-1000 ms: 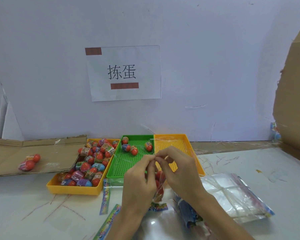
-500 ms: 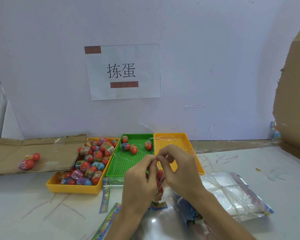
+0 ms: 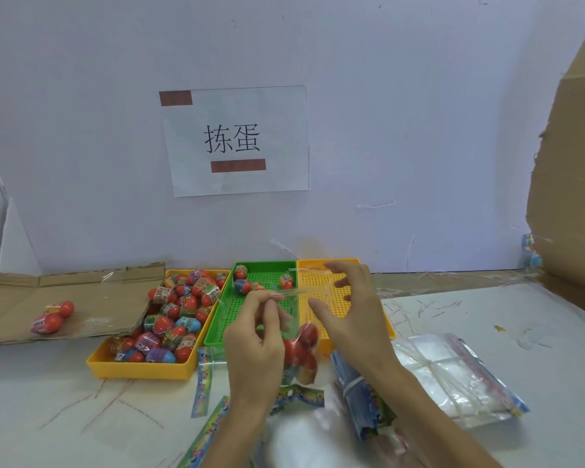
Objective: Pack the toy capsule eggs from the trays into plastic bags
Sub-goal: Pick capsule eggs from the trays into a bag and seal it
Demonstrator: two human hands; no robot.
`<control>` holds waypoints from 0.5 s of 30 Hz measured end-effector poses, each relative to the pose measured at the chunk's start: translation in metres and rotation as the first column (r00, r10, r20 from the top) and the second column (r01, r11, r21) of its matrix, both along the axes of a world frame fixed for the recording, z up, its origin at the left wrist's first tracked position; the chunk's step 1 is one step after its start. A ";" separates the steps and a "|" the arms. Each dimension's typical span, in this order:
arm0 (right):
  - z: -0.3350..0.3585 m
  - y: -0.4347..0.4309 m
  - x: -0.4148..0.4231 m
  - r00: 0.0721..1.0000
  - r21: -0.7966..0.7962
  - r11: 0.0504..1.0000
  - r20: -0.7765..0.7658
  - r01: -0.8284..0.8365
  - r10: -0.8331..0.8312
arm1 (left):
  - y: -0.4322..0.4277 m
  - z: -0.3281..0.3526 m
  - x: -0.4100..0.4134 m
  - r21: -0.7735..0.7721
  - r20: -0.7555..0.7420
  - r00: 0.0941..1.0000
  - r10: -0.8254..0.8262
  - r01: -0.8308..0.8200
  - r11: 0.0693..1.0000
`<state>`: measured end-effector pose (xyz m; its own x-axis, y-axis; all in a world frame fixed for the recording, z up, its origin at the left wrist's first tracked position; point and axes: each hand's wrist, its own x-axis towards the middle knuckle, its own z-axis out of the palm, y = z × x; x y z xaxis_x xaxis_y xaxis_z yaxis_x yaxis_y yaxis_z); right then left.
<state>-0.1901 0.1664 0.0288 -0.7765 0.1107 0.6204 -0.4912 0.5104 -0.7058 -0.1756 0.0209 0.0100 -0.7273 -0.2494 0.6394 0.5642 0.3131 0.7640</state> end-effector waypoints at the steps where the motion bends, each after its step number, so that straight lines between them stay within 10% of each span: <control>1: 0.001 0.001 -0.001 0.996 -0.079 0.997 0.091 -0.005 0.012 | -0.001 0.000 0.000 0.041 0.033 0.999 0.006 -0.007 0.999; 10: 0.002 0.005 -0.008 0.935 -0.395 0.911 0.266 -0.118 0.237 | -0.004 0.002 -0.005 0.260 0.273 0.958 -0.090 0.017 0.965; 15: -0.005 0.002 -0.008 0.923 -0.292 0.952 0.335 -0.089 0.189 | -0.004 0.003 -0.003 0.238 0.249 0.965 -0.079 0.018 0.971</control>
<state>-0.1986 0.1683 0.0238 -0.9586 0.1073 0.2636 -0.2350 0.2240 -0.9458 -0.1783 0.0169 0.0135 -0.8733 -0.3292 0.3593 0.3508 0.0871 0.9324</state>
